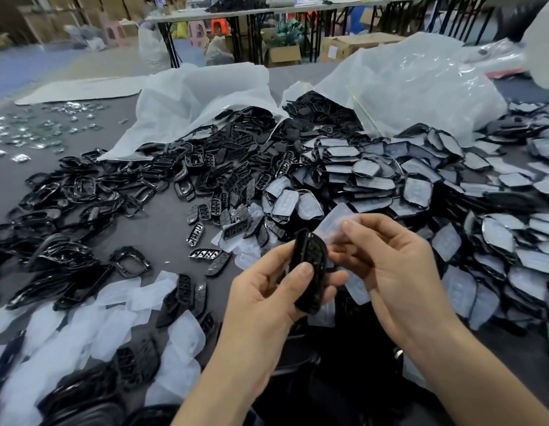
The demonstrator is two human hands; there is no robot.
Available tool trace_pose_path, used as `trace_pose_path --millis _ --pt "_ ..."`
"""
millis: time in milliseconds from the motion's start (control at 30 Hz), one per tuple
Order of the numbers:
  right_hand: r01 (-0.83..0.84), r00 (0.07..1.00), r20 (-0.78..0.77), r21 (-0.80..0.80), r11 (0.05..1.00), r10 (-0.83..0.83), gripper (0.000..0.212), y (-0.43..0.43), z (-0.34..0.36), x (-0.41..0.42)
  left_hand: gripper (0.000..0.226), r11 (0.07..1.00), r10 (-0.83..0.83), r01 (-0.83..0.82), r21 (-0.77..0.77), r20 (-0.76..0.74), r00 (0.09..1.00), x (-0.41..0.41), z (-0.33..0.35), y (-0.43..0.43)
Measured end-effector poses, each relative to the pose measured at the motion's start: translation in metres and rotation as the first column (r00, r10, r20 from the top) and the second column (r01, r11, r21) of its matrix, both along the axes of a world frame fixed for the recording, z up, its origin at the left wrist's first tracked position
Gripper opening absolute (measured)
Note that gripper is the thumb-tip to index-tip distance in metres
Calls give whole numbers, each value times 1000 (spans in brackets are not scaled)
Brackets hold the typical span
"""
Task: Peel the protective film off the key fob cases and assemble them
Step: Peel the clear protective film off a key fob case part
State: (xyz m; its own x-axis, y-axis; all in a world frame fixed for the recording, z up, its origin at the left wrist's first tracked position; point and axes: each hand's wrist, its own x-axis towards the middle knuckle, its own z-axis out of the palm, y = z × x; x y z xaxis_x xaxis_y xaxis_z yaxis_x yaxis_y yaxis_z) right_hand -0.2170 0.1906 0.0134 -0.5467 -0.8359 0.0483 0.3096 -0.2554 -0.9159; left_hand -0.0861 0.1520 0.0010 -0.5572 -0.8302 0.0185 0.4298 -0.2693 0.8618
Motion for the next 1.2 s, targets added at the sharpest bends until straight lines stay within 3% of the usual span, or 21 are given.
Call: trace_pose_path --millis 400,567,633,700,800,1000,1100,1200 --pt "-34 999 20 11 999 34 12 5 3 6 25 1000 -1 1 -16 17 1000 1 1 1" --pt "-7 1000 -29 25 1000 8 8 5 1 3 22 1000 4 -4 -1 10 1000 4 4 -1" --pt "38 992 -119 21 999 -35 10 4 0 3 21 1000 -3 3 13 -6 1000 5 5 -2" --pt "102 920 -380 -1 995 -95 27 4 -2 2 20 999 -5 6 31 -29 1000 5 5 -3" --pt "100 690 -713 -77 992 -125 35 5 -1 0 24 998 5 -2 63 -38 999 6 5 -5" --pt "22 367 -924 -109 994 -110 22 0 -10 1 25 997 13 -9 81 -59 998 6 4 -8" --pt "61 333 -927 -160 985 -171 16 0 -12 0 25 997 -8 12 77 -57 998 5 3 -7" --pt "127 385 -897 -183 975 -219 9 1 -11 -1 25 998 -17 19 57 -41 999 4 0 -6"
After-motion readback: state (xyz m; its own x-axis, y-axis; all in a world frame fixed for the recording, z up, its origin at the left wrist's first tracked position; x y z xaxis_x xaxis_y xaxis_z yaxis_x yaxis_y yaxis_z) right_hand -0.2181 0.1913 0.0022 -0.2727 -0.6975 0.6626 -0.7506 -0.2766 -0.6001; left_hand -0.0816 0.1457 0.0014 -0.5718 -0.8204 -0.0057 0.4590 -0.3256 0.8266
